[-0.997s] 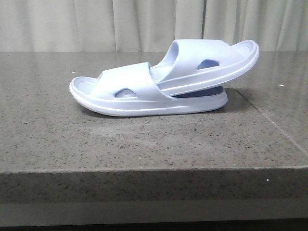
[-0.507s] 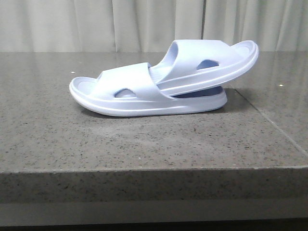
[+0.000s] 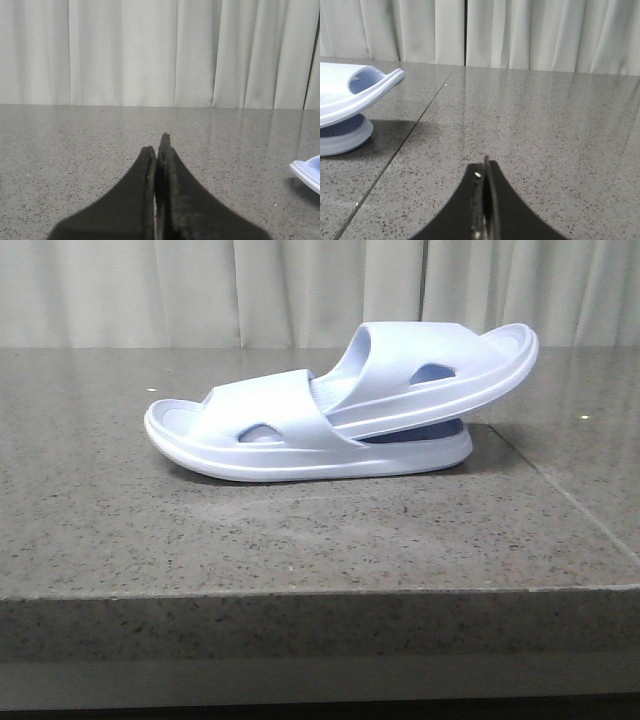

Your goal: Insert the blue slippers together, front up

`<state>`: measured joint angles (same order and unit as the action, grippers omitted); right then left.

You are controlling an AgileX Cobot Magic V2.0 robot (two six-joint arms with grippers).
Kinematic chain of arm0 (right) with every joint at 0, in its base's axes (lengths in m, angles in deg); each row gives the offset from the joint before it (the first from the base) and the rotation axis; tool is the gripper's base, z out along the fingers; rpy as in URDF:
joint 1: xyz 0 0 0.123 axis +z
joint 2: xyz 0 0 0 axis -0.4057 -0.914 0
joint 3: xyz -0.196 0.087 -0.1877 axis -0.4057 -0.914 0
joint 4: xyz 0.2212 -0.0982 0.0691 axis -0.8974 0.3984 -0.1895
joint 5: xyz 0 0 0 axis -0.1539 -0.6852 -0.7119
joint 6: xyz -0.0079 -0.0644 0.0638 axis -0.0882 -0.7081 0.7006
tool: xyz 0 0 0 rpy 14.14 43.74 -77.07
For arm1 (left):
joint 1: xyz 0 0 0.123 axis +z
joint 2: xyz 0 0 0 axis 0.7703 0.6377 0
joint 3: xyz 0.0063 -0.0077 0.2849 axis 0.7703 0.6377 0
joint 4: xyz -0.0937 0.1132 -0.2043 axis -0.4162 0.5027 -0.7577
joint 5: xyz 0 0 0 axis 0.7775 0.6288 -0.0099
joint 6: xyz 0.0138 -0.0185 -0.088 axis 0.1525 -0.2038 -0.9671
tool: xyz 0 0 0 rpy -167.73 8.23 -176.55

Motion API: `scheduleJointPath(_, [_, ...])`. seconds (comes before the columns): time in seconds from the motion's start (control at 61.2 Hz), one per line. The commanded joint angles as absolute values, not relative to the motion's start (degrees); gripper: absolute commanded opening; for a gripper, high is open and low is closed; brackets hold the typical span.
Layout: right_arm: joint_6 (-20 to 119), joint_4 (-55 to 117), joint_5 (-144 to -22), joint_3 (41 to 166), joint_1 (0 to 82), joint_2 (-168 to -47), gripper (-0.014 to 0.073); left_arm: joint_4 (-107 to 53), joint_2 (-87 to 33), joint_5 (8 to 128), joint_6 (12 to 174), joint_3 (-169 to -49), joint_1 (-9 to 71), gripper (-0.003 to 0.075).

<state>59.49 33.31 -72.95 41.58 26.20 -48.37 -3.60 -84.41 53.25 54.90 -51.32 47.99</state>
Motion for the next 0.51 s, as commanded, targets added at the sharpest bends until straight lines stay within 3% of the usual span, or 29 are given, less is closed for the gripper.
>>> scheduleJointPath(0.0, [62.0,36.5,-67.3,41.8,26.3,-47.4,-0.0118,-3.8,-85.3,48.3,54.3,-51.0,47.6,-0.002])
scheduleJointPath(0.147, [73.6,47.4,-67.2,41.8,26.2,-47.4,-0.0118,-3.8,-85.3,48.3,54.3,-51.0,47.6,-0.002])
scheduleJointPath(0.49, [74.3,47.0,-66.4,41.8,26.2,-47.4,-0.0118,-3.8,-85.3,48.3,54.3,-51.0,47.6,-0.002])
